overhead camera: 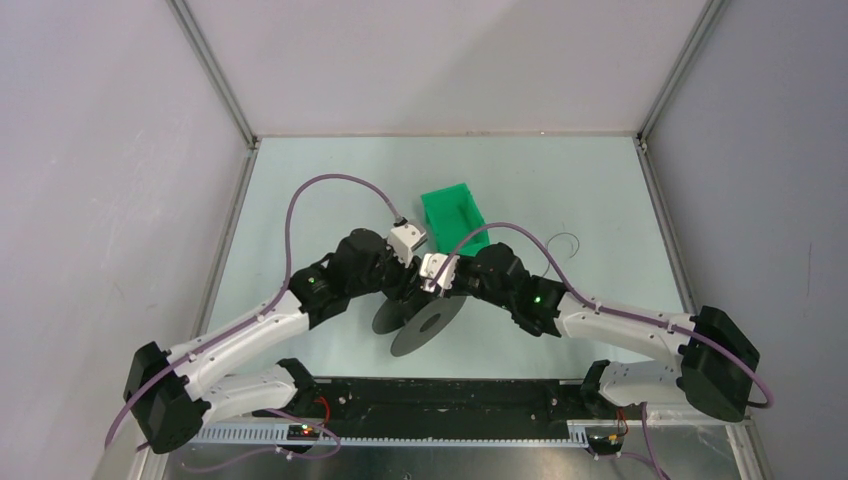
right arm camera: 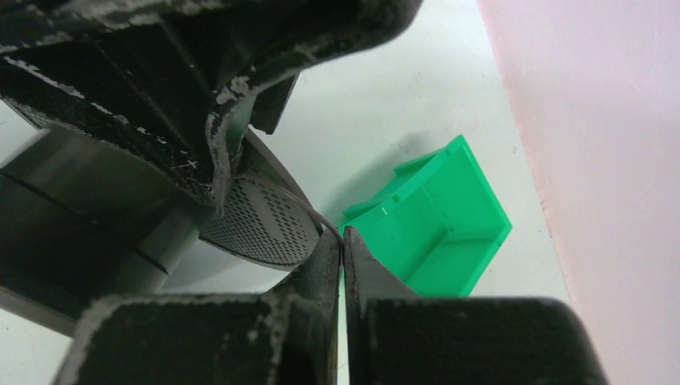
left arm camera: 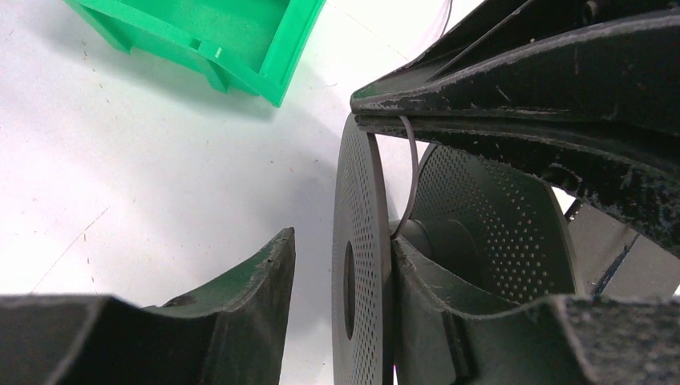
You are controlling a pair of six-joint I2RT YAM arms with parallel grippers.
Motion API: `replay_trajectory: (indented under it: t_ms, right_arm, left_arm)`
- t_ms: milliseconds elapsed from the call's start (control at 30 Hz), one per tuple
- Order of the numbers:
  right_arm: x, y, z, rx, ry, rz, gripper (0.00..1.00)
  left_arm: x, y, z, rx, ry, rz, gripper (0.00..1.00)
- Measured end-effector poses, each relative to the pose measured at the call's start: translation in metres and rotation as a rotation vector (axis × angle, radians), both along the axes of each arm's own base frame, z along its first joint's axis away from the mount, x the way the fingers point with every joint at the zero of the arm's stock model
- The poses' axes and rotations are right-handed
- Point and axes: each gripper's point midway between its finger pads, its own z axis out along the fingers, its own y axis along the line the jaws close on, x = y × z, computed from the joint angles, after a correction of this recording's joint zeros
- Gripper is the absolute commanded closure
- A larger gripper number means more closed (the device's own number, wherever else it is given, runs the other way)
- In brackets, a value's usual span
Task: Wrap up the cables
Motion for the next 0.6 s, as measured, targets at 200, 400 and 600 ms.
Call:
replay_trajectory:
  t_ms: [200,400,600]
  right_arm:
    - [0.0007,0.0000,-0.0012,0.010,0.014,-0.015,0.99]
    - [0.0028,-0.0003,-0.0016,0.021,0.023,-0.036,0.99]
    - [0.0033,0.0009,-0.0034,0.033,0.039,-0.047,1.00]
  left_arm:
    - [0.0004,-0.0012,0.0002,-0.005,0.008,0.005,0.50]
    - [0.0030,-0.0056,0.0020,-0.023,0.013,0.012,0.50]
    - [0.0039,-0.0075,0.0043,-0.037,0.012,0.016,0.49]
